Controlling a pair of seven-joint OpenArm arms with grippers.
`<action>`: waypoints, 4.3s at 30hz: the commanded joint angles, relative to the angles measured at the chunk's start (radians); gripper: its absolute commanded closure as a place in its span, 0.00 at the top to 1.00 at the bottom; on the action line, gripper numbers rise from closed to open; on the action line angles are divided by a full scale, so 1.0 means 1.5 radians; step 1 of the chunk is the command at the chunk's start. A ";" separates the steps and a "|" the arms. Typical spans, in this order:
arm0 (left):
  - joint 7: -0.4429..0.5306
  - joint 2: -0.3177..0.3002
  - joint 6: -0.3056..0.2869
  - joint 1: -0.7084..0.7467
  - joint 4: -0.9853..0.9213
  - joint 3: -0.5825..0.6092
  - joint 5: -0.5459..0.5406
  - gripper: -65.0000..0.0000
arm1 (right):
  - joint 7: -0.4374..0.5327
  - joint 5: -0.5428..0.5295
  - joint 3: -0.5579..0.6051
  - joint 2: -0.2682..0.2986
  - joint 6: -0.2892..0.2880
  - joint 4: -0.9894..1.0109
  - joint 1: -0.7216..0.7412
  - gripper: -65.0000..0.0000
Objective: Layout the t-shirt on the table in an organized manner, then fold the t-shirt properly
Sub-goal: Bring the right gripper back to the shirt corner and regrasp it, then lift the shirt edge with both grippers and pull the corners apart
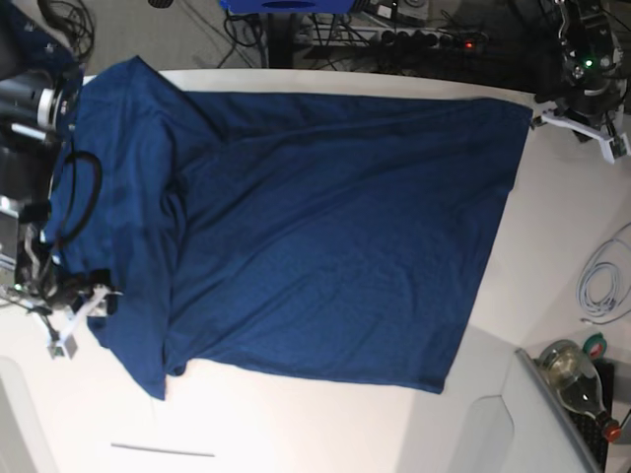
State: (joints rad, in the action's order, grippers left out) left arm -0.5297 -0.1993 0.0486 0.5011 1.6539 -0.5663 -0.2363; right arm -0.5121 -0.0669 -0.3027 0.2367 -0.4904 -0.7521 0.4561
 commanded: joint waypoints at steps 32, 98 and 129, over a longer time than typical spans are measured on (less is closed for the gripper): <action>0.014 0.008 -0.015 -0.006 0.005 -0.050 0.007 0.00 | 0.123 -0.005 0.011 0.014 0.038 0.166 0.086 0.01; 0.001 0.030 -0.362 -0.081 -0.262 -0.076 -0.167 0.00 | -0.072 -0.182 -0.374 -0.147 -0.058 -0.628 -0.577 0.65; -0.002 0.026 -0.360 -0.079 -0.253 -0.077 -0.167 0.00 | -0.121 -0.245 -0.387 -0.148 -0.111 -0.400 -0.533 0.52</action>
State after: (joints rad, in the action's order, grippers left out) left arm -0.5243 -0.1478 -0.4976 0.3767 1.2621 -0.6788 -0.4950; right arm -0.6800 -0.4385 -0.8852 0.0090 -0.6487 -1.3441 -0.3393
